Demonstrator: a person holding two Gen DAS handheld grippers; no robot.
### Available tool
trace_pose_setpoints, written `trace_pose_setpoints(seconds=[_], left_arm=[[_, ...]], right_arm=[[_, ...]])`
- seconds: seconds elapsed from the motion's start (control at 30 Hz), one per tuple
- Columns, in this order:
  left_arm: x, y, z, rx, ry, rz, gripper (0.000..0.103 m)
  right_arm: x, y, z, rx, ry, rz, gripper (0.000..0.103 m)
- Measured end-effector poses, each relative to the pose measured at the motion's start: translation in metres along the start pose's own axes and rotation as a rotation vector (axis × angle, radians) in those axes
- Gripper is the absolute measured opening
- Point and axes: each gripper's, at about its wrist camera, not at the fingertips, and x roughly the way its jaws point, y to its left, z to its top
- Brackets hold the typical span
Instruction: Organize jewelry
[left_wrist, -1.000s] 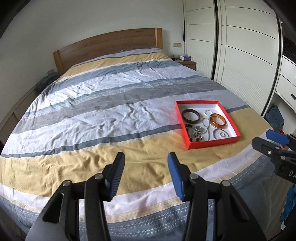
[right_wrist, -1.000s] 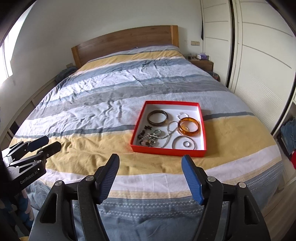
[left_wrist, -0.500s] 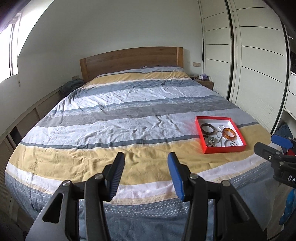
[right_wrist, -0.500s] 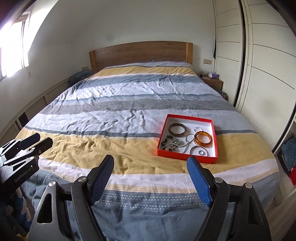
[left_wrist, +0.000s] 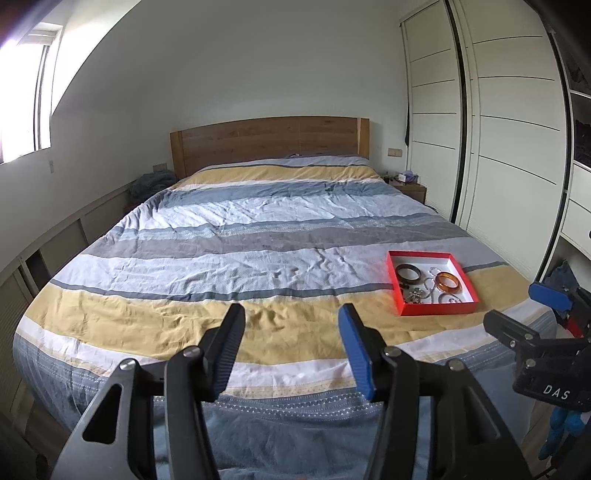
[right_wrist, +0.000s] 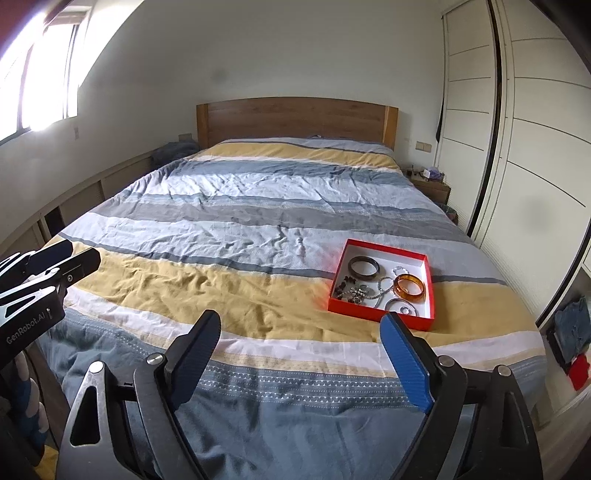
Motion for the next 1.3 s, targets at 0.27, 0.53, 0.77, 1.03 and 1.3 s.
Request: trace_pose_setpoints(seconds=[0.27,0.53,0.77,1.03,1.3], left_arm=[[-0.004,0.006,-0.002,-0.012,-0.005,-0.002,0.051],[0.0,0.008,-0.011,-0.021,0.02,0.009,0.051],[0.01,0.006,-0.017,-0.012,0.038,0.01,0.051],[0.02,0.004,-0.021,-0.016,0.058,0.01,0.051],[0.032,0.002,-0.027,-0.011,0.09,0.012,0.051]], right_arm=[[-0.006,0.005,-0.003,-0.012,-0.019,-0.029,0.102],[0.001,0.002,-0.014,-0.001,-0.005,-0.04,0.103],[0.01,-0.001,-0.021,0.012,0.016,-0.05,0.103],[0.019,-0.006,-0.026,0.024,0.027,-0.062,0.103],[0.031,-0.01,-0.031,0.036,0.036,-0.068,0.103]])
